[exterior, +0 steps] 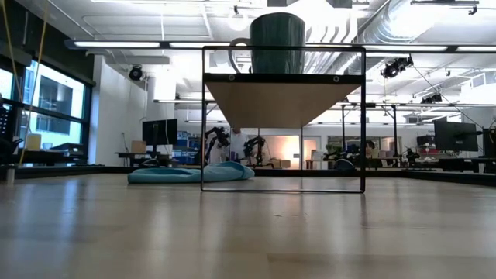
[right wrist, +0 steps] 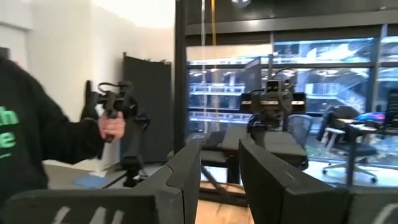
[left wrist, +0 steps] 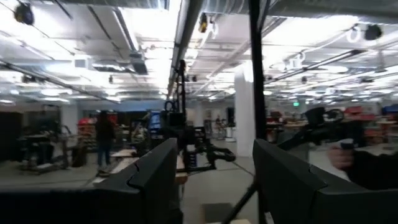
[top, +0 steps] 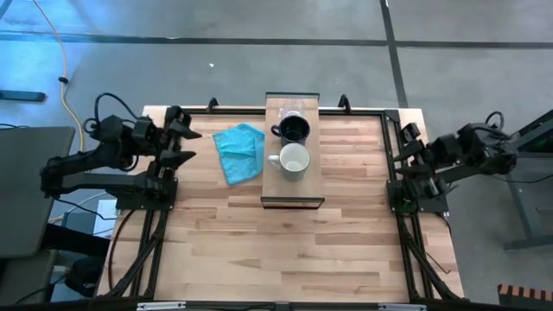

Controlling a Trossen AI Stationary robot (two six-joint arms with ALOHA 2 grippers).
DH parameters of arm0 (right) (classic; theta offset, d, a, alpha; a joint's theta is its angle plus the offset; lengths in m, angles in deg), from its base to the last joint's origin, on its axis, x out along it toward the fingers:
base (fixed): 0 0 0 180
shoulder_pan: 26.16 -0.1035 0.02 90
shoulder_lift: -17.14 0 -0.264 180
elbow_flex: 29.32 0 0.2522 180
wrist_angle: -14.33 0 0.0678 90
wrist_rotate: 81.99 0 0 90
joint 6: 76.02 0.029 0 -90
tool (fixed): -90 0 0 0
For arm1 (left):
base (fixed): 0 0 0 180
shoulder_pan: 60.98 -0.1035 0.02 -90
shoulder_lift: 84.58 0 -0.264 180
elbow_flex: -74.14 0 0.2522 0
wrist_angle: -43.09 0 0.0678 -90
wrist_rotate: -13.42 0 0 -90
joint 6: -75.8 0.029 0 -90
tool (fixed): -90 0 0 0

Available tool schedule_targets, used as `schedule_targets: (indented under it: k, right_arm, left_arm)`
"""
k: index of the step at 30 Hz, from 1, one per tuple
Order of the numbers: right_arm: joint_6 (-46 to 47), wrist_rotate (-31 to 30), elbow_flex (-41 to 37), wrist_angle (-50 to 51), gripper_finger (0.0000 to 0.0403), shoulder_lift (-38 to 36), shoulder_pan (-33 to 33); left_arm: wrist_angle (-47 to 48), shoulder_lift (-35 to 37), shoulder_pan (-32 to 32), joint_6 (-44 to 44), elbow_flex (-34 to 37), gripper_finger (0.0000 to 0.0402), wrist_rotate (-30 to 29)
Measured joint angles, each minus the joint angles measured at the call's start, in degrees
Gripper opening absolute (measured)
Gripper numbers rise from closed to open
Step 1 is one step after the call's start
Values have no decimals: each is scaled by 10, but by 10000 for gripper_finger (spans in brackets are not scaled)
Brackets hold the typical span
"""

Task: Stack small to large cups/mugs on shelf
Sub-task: Return to Home Position

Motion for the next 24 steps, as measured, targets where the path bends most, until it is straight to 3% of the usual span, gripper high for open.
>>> schedule_targets:
  k: [7,16,24]
  right_arm:
    - [30,34,-50,-13,101,-41,0]
    - [71,44,-151,-86,101,-115,0]
    - [90,65,-186,-97,101,-166,0]
  left_arm:
    - [-23,4,0,-30,29,200,38]
    - [-92,32,0,-79,99,200,38]
    - [-170,57,0,-129,167,200,38]
